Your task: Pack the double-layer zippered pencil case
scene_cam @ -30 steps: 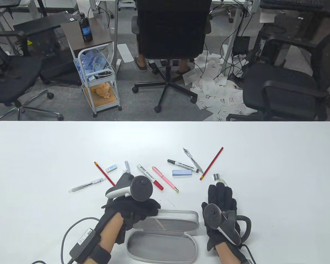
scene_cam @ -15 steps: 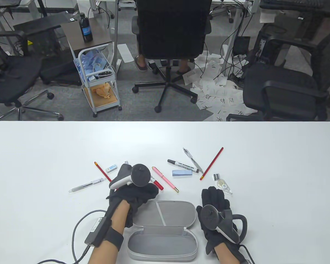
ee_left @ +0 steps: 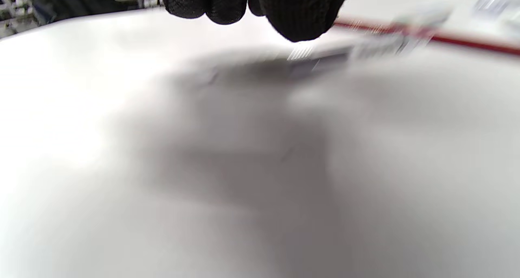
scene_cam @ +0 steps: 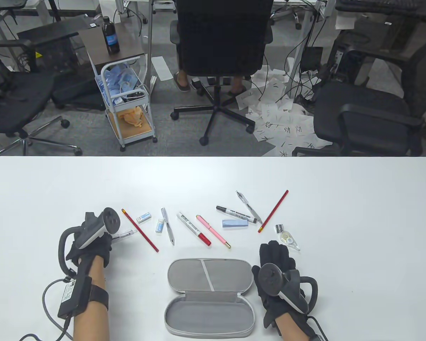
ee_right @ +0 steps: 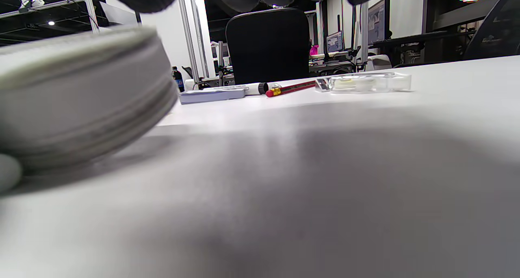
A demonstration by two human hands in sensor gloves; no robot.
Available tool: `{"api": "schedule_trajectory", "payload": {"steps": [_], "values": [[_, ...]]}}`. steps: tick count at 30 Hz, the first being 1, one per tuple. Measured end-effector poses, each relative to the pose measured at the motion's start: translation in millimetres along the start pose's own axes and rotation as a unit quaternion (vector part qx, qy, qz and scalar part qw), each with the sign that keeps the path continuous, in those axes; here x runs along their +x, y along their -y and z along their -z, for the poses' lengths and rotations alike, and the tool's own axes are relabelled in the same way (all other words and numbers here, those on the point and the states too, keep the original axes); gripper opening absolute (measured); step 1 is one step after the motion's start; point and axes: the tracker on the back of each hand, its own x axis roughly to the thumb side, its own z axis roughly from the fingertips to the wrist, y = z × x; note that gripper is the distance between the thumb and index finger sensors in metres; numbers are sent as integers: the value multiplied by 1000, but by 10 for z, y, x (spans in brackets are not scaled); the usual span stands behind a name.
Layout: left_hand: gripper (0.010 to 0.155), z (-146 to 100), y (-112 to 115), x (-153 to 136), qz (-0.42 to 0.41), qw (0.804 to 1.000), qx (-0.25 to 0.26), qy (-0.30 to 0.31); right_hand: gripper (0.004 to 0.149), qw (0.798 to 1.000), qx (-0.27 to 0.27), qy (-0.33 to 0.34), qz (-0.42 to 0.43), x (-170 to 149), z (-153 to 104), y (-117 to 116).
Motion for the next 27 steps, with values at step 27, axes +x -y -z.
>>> {"api": "schedule_trajectory", "payload": {"steps": [27], "values": [[52, -988, -270, 269, -17, 956, 77, 284, 66, 1000, 15, 2, 9, 12, -4, 22]]}}
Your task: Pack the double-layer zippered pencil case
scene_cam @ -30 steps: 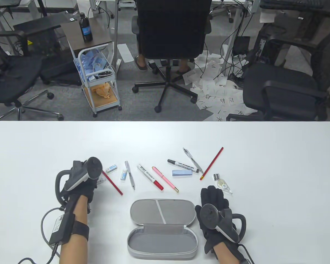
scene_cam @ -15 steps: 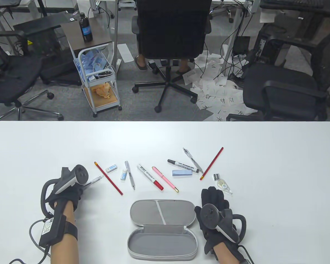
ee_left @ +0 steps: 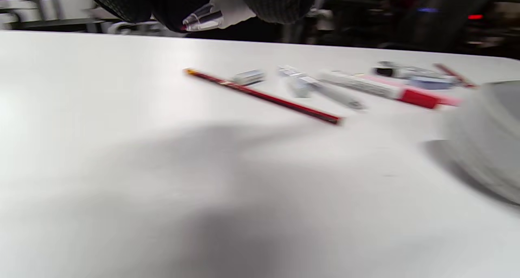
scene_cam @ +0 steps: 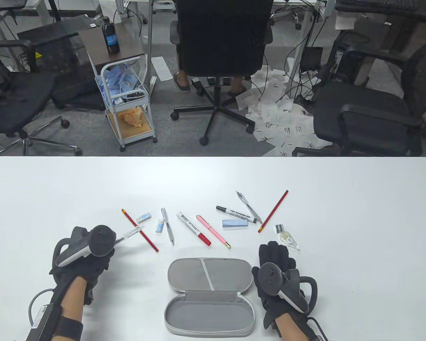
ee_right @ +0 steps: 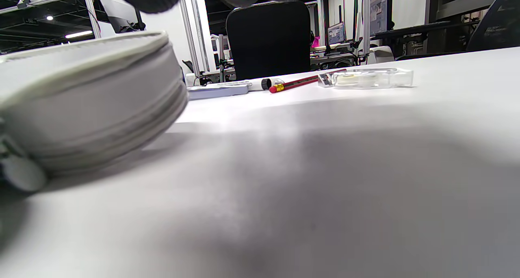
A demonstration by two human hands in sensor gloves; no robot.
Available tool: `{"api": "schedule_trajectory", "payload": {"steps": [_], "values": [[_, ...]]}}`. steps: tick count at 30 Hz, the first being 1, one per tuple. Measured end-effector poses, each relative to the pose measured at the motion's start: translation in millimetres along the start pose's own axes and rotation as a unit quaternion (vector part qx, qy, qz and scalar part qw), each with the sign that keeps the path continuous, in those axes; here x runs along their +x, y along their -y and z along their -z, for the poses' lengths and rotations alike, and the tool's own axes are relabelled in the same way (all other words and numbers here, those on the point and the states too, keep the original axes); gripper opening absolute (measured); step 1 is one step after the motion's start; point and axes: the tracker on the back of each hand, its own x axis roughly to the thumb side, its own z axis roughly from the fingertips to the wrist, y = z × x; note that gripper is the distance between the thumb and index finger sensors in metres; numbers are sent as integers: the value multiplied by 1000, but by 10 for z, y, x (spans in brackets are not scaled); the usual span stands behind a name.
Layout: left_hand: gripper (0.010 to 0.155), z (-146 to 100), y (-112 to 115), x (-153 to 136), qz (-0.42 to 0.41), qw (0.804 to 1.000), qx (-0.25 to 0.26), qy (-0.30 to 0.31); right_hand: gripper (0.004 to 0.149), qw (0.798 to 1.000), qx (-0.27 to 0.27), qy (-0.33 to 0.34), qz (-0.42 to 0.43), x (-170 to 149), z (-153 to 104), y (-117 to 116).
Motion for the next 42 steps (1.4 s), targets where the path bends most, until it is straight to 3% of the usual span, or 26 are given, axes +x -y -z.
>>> {"api": "schedule_trajectory", "payload": {"steps": [3, 7, 10, 13, 17, 21, 23, 25, 30, 35, 42], "values": [[51, -90, 73, 702, 44, 992, -8, 115, 66, 1000, -16, -5, -8, 5, -7, 29], [50, -176, 414, 1528, 114, 965, -26, 234, 66, 1000, -16, -2, 4, 3, -4, 38], [51, -169, 624, 1845, 153, 952, -63, 258, 66, 1000, -14, 0, 2, 6, -2, 32], [51, -163, 708, 1936, 197, 945, -68, 252, 66, 1000, -12, 4, 5, 11, 5, 31], [62, -144, 635, 1777, 138, 958, -45, 249, 67, 999, -32, -8, 8, 17, -11, 64], [52, 82, 380, 1302, 104, 983, 50, 145, 68, 999, -34, -6, 7, 30, -12, 70], [51, 279, 346, 967, 108, 990, 71, 61, 68, 999, -33, -5, 8, 30, -11, 70], [52, 484, 360, 622, 85, 994, 67, -24, 68, 999, -32, -4, 10, 30, -10, 65], [53, 755, 384, 269, 63, 991, 18, -116, 69, 1000, -21, 3, 9, 48, -6, 35], [61, 919, 433, 235, 122, 985, -21, -118, 70, 1000, -15, 5, 15, 46, -4, 30], [50, 909, 508, 240, 160, 982, -32, -98, 71, 1000, -5, 6, 28, 47, 8, 9]]}}
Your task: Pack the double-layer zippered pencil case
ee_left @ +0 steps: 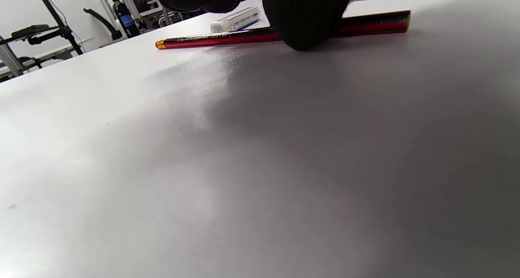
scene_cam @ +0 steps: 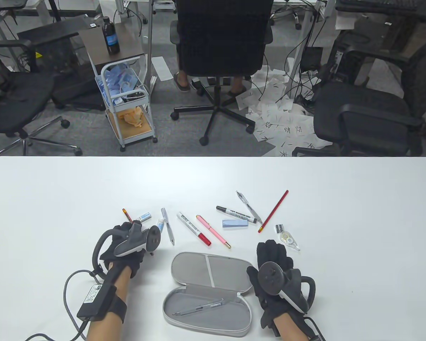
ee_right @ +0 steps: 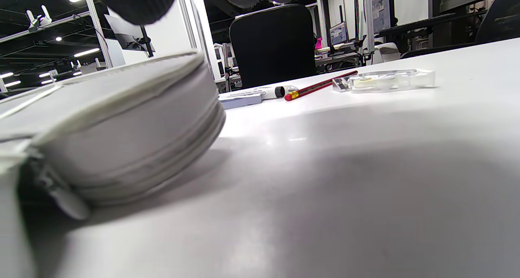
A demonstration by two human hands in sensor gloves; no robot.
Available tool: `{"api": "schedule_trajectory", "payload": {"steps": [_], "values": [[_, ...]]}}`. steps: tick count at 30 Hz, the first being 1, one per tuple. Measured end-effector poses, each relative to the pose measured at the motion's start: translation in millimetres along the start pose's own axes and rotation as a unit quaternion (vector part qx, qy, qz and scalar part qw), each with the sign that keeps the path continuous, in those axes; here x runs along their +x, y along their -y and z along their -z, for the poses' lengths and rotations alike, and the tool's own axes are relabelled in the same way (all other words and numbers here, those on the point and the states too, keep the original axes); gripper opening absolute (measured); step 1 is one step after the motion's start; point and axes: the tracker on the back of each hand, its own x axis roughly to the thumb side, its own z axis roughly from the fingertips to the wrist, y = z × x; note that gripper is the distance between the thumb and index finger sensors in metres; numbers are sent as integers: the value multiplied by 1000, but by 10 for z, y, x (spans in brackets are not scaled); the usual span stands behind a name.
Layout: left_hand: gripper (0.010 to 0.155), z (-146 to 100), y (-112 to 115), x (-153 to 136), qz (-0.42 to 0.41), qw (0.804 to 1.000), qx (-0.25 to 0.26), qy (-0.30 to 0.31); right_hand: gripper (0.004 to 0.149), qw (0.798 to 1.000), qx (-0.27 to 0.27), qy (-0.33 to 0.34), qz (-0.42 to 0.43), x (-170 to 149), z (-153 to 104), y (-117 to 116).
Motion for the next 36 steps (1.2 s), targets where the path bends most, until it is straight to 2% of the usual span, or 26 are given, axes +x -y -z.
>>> {"api": "schedule_trajectory", "payload": {"steps": [2, 6, 8, 13, 16, 19, 22, 26, 30, 33, 36], "values": [[50, -19, 19, 10, 29, 999, -14, 12, 71, 1000, 2, 1, -3, 1, 3, -5], [45, -46, 49, 30, 106, 993, 1, 42, 72, 1000, 5, 0, -1, -6, -7, -5], [43, -72, 54, 44, 115, 991, -3, 67, 72, 1000, 5, -1, -3, -9, -10, -1], [45, -179, 83, 84, 123, 989, -25, 83, 72, 1000, 3, -3, -2, -19, -2, 10], [45, -302, -38, 78, 92, 991, -23, 100, 72, 1000, 2, -1, -3, -15, -3, 15], [47, -478, -324, 181, 77, 988, -4, 133, 72, 1000, 1, 3, -3, -3, 1, 23], [46, -716, -684, 456, 83, 976, 53, 195, 72, 1000, -1, 3, -4, -5, 0, 26], [45, -1052, -1000, 958, 75, 951, 116, 276, 72, 1000, -3, 2, -8, -7, 0, 27], [43, -1281, -1050, 1554, 69, 929, 115, 345, 72, 1000, -2, 3, -10, -8, -3, 45], [42, -1295, -1009, 1850, 66, 917, 120, 374, 72, 1000, -8, 2, -2, -8, -13, 81], [42, -1249, -975, 2021, 84, 912, 124, 382, 72, 1000, -7, 4, -4, -2, -18, 86]]}}
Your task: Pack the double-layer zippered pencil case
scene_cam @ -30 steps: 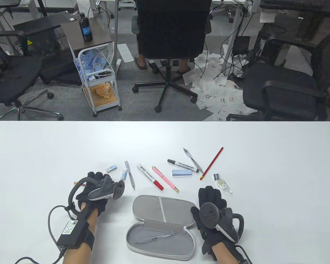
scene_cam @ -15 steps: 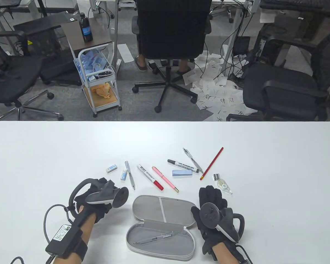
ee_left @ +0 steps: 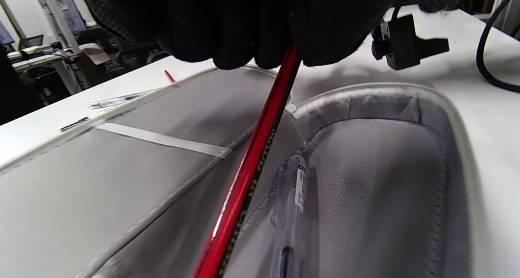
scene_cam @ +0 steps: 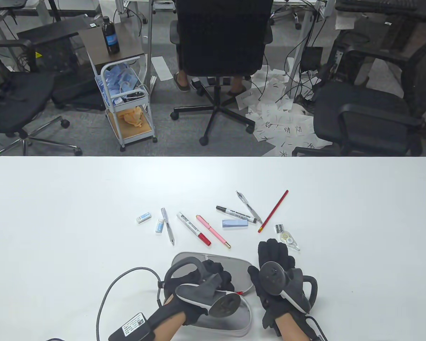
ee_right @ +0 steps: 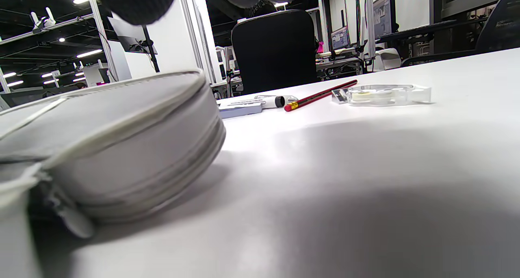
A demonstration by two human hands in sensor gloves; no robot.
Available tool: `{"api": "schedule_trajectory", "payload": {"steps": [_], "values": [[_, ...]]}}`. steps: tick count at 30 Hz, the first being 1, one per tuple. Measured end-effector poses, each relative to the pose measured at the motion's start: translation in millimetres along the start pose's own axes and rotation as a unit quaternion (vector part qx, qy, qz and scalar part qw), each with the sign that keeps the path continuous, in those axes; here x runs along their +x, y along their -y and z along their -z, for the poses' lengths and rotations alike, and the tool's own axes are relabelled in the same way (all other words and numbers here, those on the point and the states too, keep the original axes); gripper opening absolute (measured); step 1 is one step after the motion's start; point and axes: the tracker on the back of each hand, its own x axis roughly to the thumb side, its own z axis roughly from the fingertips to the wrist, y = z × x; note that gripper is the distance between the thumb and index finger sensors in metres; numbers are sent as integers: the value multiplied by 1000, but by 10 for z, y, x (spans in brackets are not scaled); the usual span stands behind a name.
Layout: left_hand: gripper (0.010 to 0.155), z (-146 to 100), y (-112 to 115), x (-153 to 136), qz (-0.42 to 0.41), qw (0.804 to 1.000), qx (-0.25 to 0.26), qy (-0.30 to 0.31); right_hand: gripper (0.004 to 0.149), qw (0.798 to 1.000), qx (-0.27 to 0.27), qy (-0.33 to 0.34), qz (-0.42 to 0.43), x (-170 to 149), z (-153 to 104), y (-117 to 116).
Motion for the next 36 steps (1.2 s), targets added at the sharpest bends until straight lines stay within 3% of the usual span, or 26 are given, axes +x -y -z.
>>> {"api": "schedule_trajectory", "payload": {"steps": [8, 14, 18, 22, 26, 30, 32, 36], "values": [[42, 146, 269, 73, -13, 998, -67, 5, 72, 1000, 4, 2, 8, -5, 15, 0], [42, 127, 302, 55, -28, 996, -79, -1, 71, 1000, 7, 6, 11, 3, 20, -5], [43, 19, 219, -265, -111, 991, -52, -45, 71, 1000, 8, 3, 16, 0, 17, -6], [40, -165, 128, -786, -169, 978, 2, -125, 71, 1000, 8, 1, 19, 0, 10, -4], [44, -238, 218, -1313, -168, 944, 19, -285, 70, 999, 8, -1, 33, -2, 10, -1], [43, -192, 532, -1763, -168, 875, -40, -453, 70, 999, 3, 2, 34, 7, 4, 13], [44, -151, 686, -1887, -192, 842, -70, -499, 70, 999, 5, 3, 32, 7, 8, 3], [55, -8, 927, -2005, -190, 810, -148, -535, 70, 1000, 6, -5, 27, -29, 21, -6]]}}
